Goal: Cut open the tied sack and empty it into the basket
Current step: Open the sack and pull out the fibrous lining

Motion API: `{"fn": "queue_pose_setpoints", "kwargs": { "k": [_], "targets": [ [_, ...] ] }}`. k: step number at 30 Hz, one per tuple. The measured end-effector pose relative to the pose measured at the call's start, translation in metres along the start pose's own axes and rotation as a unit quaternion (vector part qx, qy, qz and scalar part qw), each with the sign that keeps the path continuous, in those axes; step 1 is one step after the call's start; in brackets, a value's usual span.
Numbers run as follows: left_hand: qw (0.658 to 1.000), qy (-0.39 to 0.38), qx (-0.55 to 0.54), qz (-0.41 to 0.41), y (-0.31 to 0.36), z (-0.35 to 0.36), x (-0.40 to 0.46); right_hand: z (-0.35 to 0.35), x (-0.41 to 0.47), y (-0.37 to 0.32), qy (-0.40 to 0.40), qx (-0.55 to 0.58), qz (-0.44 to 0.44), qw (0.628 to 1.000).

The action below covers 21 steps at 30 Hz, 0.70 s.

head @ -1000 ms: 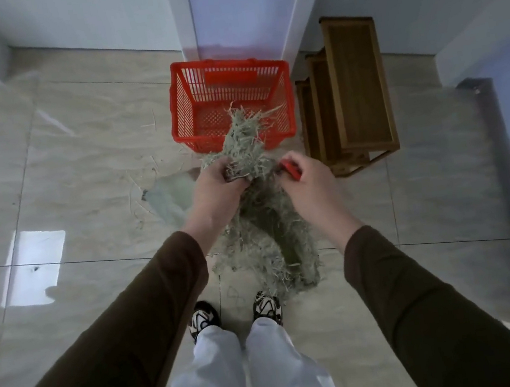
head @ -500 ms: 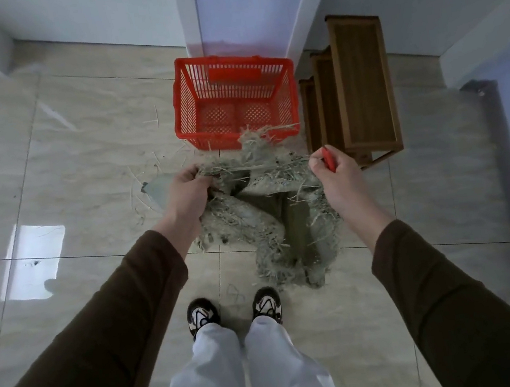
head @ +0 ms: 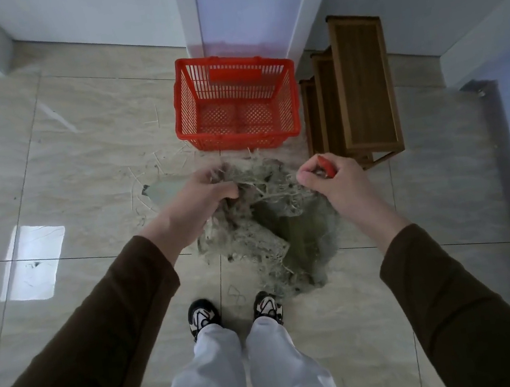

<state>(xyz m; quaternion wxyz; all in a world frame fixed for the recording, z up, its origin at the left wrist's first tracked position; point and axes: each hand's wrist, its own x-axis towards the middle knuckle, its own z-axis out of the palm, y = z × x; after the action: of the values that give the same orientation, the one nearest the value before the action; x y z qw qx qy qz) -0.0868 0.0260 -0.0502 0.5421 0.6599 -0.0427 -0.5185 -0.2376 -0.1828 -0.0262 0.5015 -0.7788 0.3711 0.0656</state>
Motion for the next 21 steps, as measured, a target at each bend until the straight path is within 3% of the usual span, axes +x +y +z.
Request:
{"fn": "queue_pose_setpoints", "kwargs": {
  "k": [3,5,7,10,12,14,16,18,21],
  "targets": [
    [0.977,-0.075,0.199,-0.017,0.005,0.007,-0.001,-0.001,0.0,-0.01,-0.026,0.106,-0.014,0.994],
    [0.926,-0.018,0.377,0.0,0.002,0.015,0.003,0.0,0.001,-0.014,-0.029,0.084,-0.045,0.995],
    [0.9,0.083,0.428,0.03,0.001,0.021,0.007,0.003,0.003,-0.014,-0.035,0.0,-0.082,0.996],
    [0.899,0.207,0.382,0.059,-0.002,0.021,0.012,0.01,0.003,-0.017,-0.078,-0.197,-0.105,0.972],
    [0.9,0.203,0.385,0.026,0.002,0.022,0.013,0.025,0.004,-0.017,-0.067,-0.375,-0.123,0.916],
    [0.908,0.154,0.39,-0.011,0.002,0.026,0.013,0.04,0.009,-0.016,-0.026,-0.434,-0.136,0.89],
    [0.925,0.11,0.363,-0.018,0.001,0.03,0.011,0.046,0.017,-0.01,0.005,-0.423,-0.1,0.9],
    [0.95,0.1,0.295,-0.01,-0.002,0.03,0.008,0.05,0.026,-0.002,-0.013,-0.39,-0.05,0.919],
    [0.991,0.089,0.082,-0.048,-0.005,0.028,0.003,0.058,0.03,0.001,-0.091,-0.184,0.048,0.978]
  ]
}}
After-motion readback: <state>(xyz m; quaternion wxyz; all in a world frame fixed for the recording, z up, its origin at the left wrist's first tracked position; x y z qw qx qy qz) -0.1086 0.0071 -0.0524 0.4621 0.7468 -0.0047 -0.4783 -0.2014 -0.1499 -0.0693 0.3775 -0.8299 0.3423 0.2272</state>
